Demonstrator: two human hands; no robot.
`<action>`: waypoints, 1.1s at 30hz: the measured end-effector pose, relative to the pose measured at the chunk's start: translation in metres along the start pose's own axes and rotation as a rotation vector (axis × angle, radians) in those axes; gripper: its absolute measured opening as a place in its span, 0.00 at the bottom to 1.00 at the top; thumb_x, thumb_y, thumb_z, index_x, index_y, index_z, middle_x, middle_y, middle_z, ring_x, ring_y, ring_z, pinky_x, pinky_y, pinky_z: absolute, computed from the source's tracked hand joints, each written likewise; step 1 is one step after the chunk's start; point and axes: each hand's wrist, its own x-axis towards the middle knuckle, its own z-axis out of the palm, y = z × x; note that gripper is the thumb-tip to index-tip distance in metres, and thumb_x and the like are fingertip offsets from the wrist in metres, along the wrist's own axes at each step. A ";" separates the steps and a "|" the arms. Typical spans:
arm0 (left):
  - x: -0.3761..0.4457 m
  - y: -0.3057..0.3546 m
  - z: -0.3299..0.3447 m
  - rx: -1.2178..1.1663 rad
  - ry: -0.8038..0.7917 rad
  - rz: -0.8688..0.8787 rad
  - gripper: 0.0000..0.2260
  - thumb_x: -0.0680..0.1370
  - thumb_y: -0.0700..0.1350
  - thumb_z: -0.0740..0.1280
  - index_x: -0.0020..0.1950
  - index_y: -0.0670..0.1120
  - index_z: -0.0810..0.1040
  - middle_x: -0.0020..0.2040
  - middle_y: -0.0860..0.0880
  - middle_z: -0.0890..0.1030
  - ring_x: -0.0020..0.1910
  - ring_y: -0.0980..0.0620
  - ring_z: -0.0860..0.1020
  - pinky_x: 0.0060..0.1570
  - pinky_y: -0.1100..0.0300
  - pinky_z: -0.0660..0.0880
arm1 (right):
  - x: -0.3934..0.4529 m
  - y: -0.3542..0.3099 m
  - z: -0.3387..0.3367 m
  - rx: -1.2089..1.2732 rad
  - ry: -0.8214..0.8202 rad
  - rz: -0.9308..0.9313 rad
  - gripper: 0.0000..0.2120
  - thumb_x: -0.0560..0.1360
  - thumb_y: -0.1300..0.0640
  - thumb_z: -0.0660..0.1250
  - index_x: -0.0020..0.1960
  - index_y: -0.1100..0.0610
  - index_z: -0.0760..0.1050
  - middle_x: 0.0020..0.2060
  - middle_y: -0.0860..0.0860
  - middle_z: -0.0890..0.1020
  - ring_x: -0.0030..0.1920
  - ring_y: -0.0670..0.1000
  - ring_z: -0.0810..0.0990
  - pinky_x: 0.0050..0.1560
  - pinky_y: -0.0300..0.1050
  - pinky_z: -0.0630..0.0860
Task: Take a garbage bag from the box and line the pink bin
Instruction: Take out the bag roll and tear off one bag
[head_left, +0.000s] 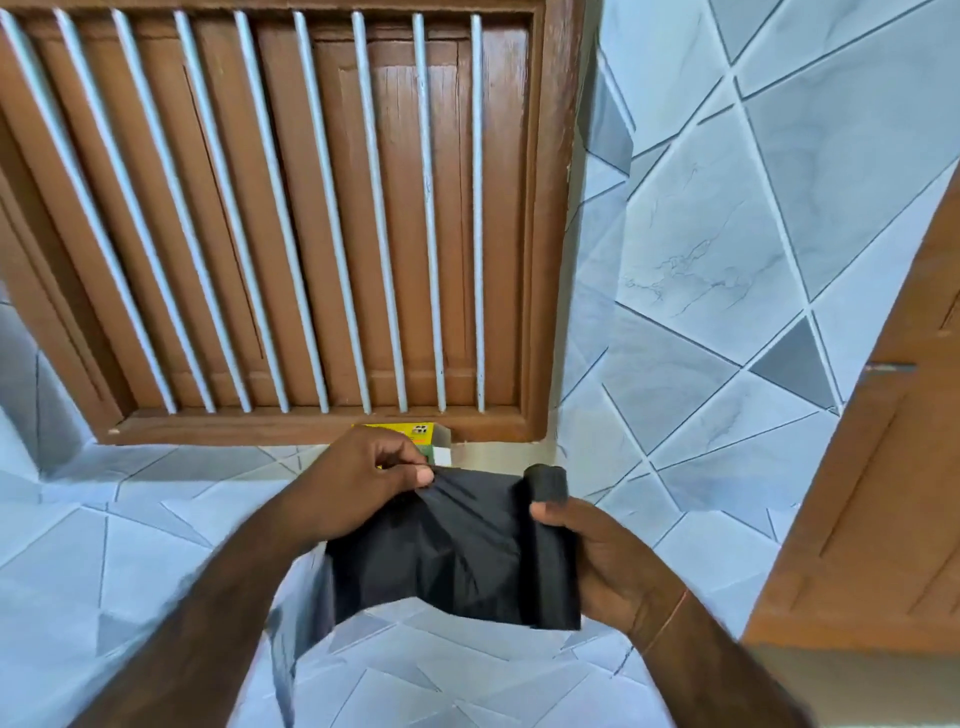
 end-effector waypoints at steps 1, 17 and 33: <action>-0.001 -0.003 -0.003 0.012 0.002 -0.001 0.08 0.74 0.38 0.72 0.35 0.46 0.82 0.35 0.54 0.83 0.33 0.62 0.77 0.36 0.72 0.71 | 0.000 0.001 -0.001 -0.003 0.001 -0.002 0.10 0.69 0.63 0.68 0.48 0.59 0.85 0.49 0.59 0.85 0.46 0.56 0.86 0.43 0.47 0.82; -0.026 -0.056 -0.090 0.059 0.070 0.009 0.05 0.74 0.38 0.72 0.38 0.42 0.83 0.35 0.45 0.83 0.31 0.59 0.77 0.34 0.69 0.71 | 0.009 0.012 0.042 -0.082 0.125 -0.050 0.19 0.67 0.61 0.71 0.57 0.63 0.80 0.55 0.61 0.82 0.53 0.59 0.81 0.59 0.54 0.77; -0.029 -0.023 -0.045 -0.216 -0.208 0.032 0.21 0.68 0.60 0.73 0.57 0.52 0.82 0.53 0.53 0.84 0.53 0.60 0.80 0.57 0.60 0.73 | 0.008 0.000 0.090 -0.325 0.014 -0.182 0.22 0.66 0.65 0.69 0.59 0.65 0.76 0.51 0.63 0.81 0.53 0.60 0.80 0.62 0.58 0.73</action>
